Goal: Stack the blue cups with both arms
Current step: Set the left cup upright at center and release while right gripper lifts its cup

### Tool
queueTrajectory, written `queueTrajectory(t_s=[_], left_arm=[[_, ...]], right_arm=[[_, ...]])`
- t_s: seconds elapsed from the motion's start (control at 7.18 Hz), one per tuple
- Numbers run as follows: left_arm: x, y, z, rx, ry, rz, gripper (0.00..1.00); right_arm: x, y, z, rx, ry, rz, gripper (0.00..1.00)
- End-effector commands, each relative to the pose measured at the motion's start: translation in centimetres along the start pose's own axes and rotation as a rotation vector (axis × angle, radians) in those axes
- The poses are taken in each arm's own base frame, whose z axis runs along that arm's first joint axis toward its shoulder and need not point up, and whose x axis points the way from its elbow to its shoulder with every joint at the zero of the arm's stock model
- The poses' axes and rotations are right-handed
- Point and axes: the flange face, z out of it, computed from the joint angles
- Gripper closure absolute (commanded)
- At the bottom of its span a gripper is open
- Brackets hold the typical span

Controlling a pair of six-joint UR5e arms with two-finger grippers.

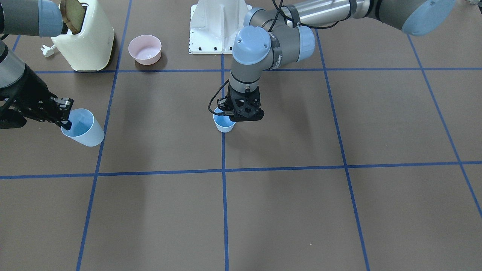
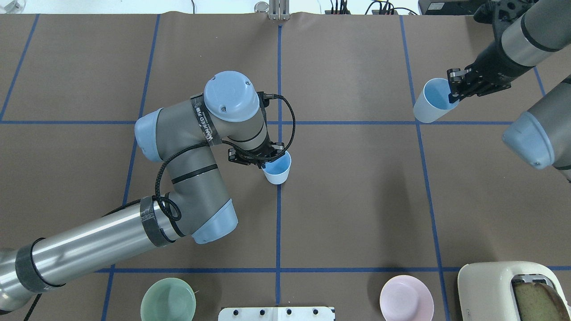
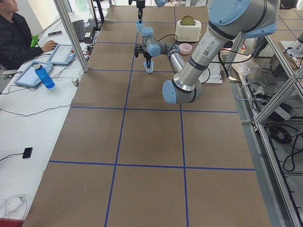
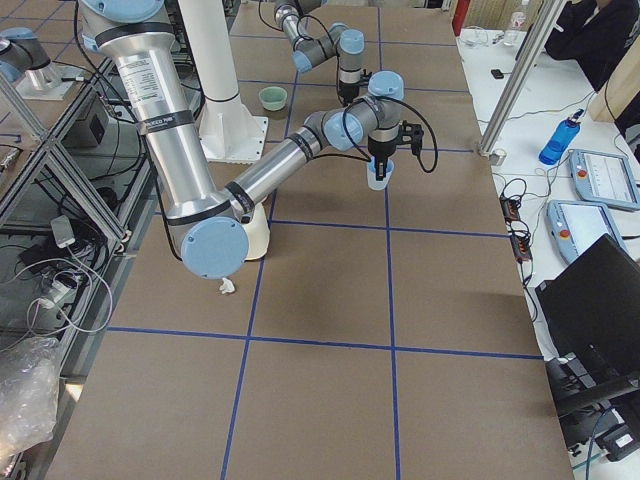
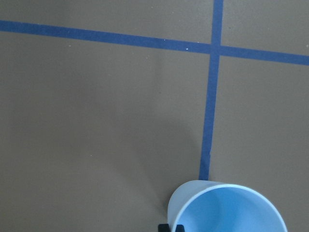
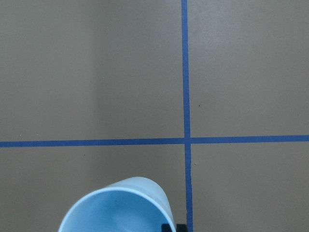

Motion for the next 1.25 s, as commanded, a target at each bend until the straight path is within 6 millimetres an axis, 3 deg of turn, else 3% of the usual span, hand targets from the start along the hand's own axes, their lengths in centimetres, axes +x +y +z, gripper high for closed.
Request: queueTrajectory(t_s=[0.0,0.14,0.42,0.56,0.7,0.84,0.97,1.11], left_arm=[[0.0,0.0,0.1,0.002,0.009,0.010,0.86],[-0.1,0.0,0.1,0.007,0.025,0.015,0.35],[0.1,0.1,-0.7,0.013,0.045,0.025,0.03],[0.3,0.2,-3.4,0.022,0.085,0.034,0.03],[-2.4,-1.7,-7.0,0.018,0.111,0.044,0.03],[-7.8,-4.9,-11.3,-0.008,0.120,0.093,0.03],[-14.5,-6.8,-14.5,0.008,0.104,0.152,0.03],[-19.8,-9.0,-16.8,0.038,0.071,0.231,0.03]], right_arm=[[0.0,0.0,-0.1,0.004,0.001,-0.001,1.00],[0.0,-0.1,0.0,0.004,0.003,0.000,1.00],[-0.3,-0.1,-0.2,0.008,-0.002,-0.002,1.00],[-1.2,-0.4,-0.6,0.011,-0.011,0.002,1.00],[-3.4,-1.1,-2.0,0.011,-0.011,0.016,1.00],[-6.5,-0.9,-2.6,0.002,-0.013,0.046,1.00],[-9.6,0.3,-2.2,-0.007,-0.030,0.081,1.00],[-14.2,2.5,-0.6,-0.003,-0.029,0.117,1.00]])
